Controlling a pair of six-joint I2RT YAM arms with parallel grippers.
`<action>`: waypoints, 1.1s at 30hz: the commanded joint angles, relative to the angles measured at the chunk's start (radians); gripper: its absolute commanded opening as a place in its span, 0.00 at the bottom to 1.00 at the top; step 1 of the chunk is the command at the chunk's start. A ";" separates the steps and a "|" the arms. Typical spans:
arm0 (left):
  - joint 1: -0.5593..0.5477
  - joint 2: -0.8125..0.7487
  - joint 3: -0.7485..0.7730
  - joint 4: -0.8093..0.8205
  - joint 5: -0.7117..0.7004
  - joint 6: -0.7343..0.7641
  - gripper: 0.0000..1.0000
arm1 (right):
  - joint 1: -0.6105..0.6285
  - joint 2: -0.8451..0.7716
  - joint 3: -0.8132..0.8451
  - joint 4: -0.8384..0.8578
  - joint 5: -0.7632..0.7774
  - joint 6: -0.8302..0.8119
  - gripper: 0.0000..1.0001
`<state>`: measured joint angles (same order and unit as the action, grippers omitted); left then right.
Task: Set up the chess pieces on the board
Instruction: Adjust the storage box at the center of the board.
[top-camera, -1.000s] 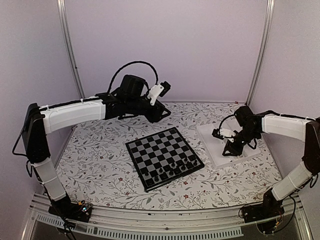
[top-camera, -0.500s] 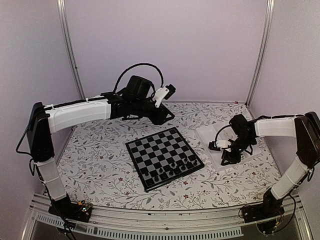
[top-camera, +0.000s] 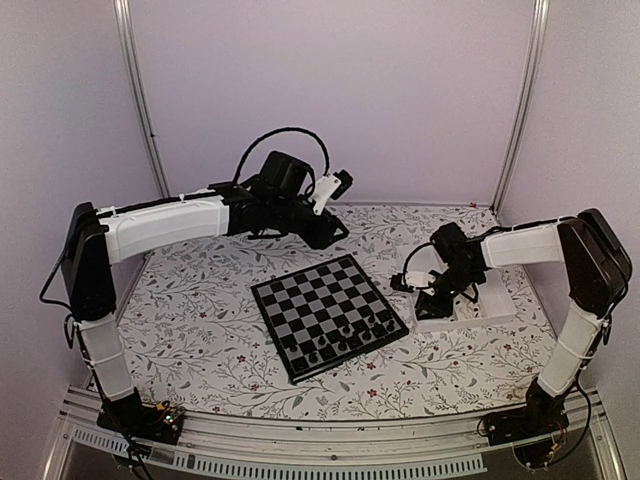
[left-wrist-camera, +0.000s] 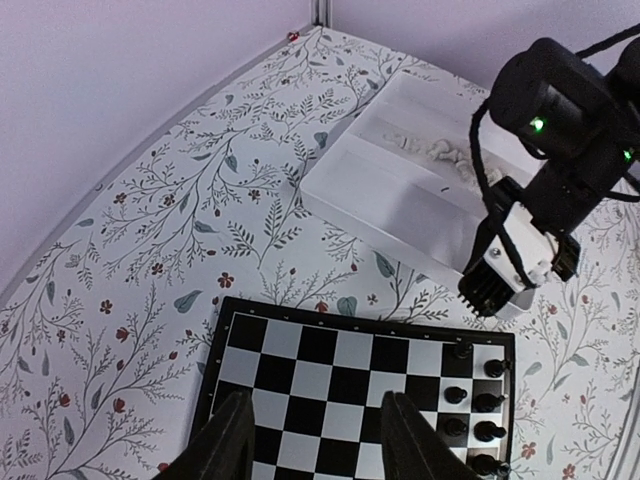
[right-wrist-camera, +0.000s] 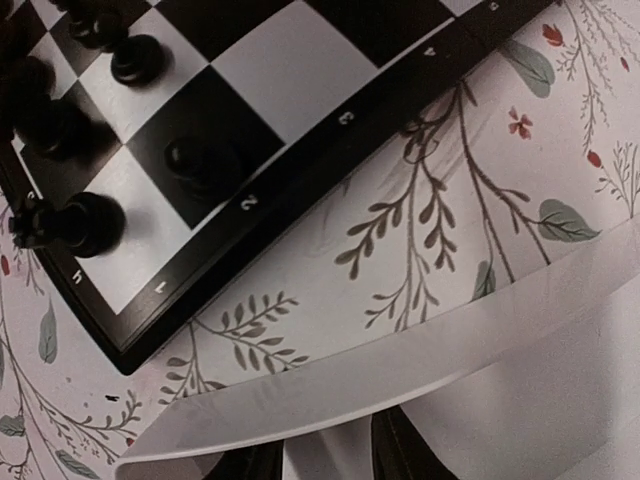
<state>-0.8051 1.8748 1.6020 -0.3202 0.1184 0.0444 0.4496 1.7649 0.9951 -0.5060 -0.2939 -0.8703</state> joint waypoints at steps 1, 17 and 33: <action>-0.011 0.011 0.016 -0.015 -0.006 -0.014 0.45 | -0.043 0.036 0.065 0.037 -0.015 0.070 0.30; -0.009 0.030 0.022 -0.016 0.003 -0.010 0.45 | -0.110 0.097 0.144 -0.012 -0.083 0.127 0.20; -0.008 -0.026 0.022 -0.041 -0.023 0.001 0.44 | -0.055 0.047 0.098 -0.447 -0.231 -0.227 0.30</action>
<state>-0.8051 1.8946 1.6020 -0.3435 0.1162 0.0338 0.3634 1.8469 1.1114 -0.8070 -0.4839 -1.0164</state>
